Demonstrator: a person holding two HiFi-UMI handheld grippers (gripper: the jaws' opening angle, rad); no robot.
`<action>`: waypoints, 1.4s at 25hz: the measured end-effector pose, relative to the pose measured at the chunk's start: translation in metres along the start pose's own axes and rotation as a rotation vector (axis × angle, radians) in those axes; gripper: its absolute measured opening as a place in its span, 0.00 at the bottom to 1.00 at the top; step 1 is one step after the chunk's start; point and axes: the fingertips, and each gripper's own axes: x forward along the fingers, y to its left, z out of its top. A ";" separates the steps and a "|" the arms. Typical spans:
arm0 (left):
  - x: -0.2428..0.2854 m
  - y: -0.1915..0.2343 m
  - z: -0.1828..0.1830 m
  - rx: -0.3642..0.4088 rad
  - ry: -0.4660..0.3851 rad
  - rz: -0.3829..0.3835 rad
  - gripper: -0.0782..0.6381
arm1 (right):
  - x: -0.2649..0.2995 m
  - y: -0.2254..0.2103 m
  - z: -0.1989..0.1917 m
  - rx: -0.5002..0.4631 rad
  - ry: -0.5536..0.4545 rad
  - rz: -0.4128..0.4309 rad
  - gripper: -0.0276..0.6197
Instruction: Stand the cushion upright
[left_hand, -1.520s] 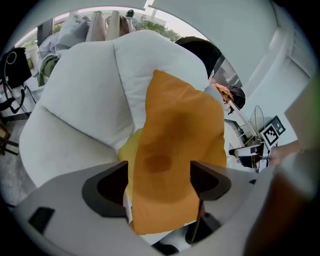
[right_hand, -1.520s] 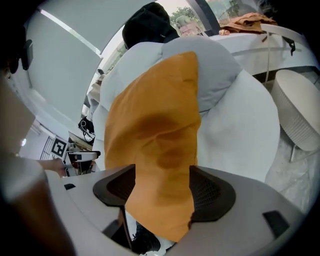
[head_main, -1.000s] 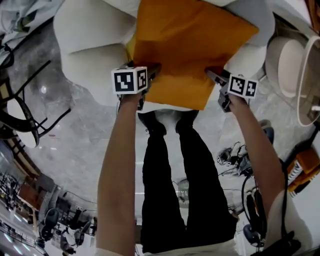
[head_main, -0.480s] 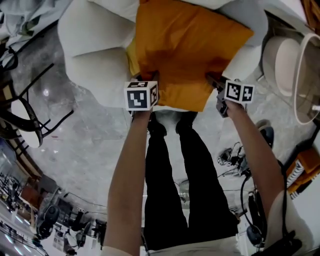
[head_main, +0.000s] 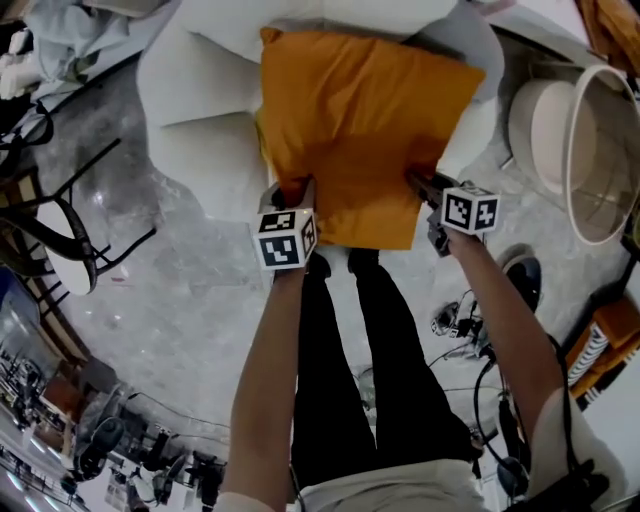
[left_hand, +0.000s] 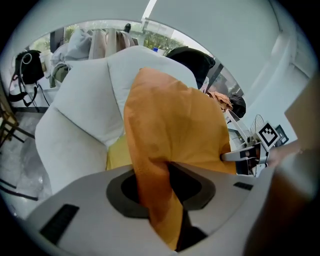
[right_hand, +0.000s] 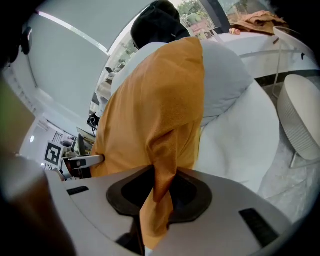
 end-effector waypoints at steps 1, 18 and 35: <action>-0.008 -0.003 0.003 0.000 -0.019 0.012 0.28 | -0.005 0.003 0.002 -0.009 -0.004 -0.004 0.20; -0.083 -0.003 0.108 0.080 -0.399 0.122 0.28 | -0.045 0.083 0.115 -0.234 -0.264 0.004 0.19; -0.019 0.055 0.221 0.084 -0.537 0.090 0.28 | 0.012 0.099 0.240 -0.481 -0.412 -0.047 0.20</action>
